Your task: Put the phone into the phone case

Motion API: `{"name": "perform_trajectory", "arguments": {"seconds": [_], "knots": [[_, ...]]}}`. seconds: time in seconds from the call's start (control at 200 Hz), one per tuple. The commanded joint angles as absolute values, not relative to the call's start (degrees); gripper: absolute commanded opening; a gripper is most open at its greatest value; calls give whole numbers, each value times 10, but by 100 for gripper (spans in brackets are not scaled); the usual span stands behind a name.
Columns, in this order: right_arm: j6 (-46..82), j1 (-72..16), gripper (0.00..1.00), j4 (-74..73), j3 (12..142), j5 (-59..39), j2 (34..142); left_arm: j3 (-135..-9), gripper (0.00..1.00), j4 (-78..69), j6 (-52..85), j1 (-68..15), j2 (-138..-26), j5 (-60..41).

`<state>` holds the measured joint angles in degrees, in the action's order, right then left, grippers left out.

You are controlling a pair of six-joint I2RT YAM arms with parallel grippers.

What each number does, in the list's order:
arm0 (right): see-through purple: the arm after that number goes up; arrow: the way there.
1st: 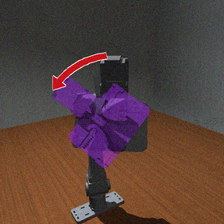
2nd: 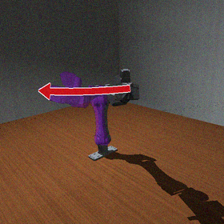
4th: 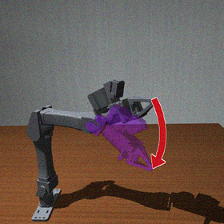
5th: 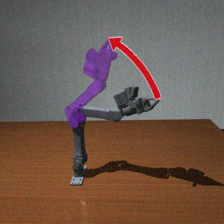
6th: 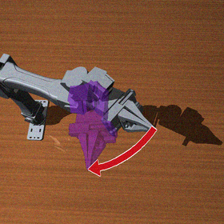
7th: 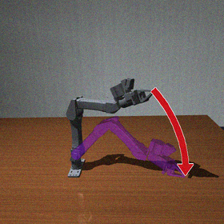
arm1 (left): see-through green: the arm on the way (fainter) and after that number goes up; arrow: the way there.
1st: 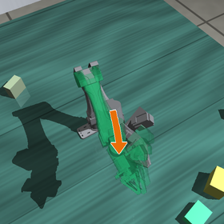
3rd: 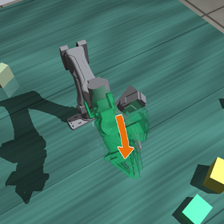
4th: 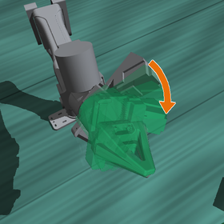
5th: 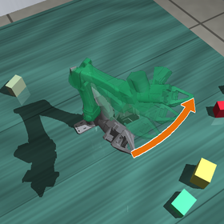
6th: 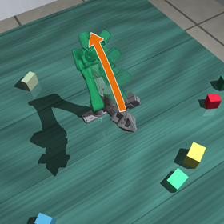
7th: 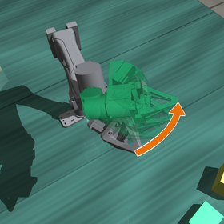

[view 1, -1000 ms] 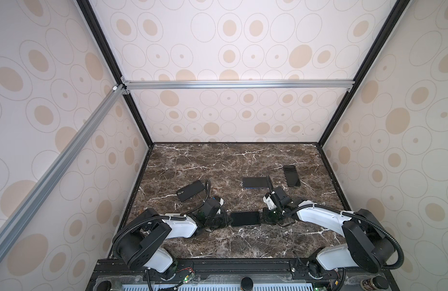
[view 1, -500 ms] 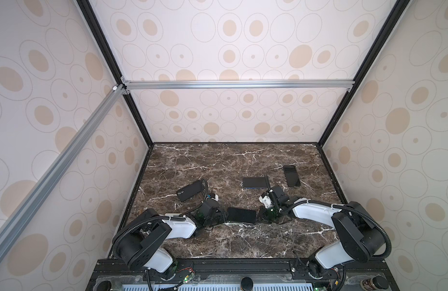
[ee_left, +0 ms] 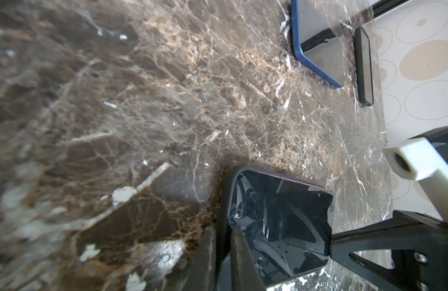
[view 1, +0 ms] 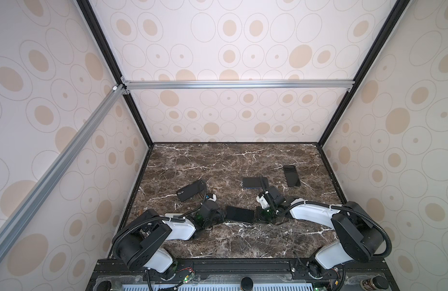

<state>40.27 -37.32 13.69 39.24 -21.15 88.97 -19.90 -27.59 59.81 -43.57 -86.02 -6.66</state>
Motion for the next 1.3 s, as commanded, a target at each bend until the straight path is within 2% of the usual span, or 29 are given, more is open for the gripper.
{"name": "perform_trajectory", "arguments": {"seconds": [0.0,0.16,0.205,0.305,0.425,0.68,0.985,1.14,1.295], "knots": [[387,-450,2,146,331,-87,1042,-160,12,-101,623,-507,-906,-257],[386,-448,5,204,345,-92,925,-161,13,-79,628,-506,-880,-239],[386,-446,8,227,355,-89,893,-163,15,-68,627,-505,-872,-228],[382,-433,23,263,373,-98,839,-169,18,-55,625,-502,-858,-209],[377,-395,28,266,370,-122,805,-176,20,-53,624,-497,-856,-200],[348,-336,28,251,371,-189,823,-200,23,-54,617,-483,-872,-191],[356,-328,27,168,336,-260,816,-210,23,-58,607,-482,-899,-202],[352,-328,23,155,330,-277,796,-204,23,-57,603,-482,-902,-198],[337,-329,14,162,331,-290,783,-205,23,-56,603,-482,-904,-198]]}}
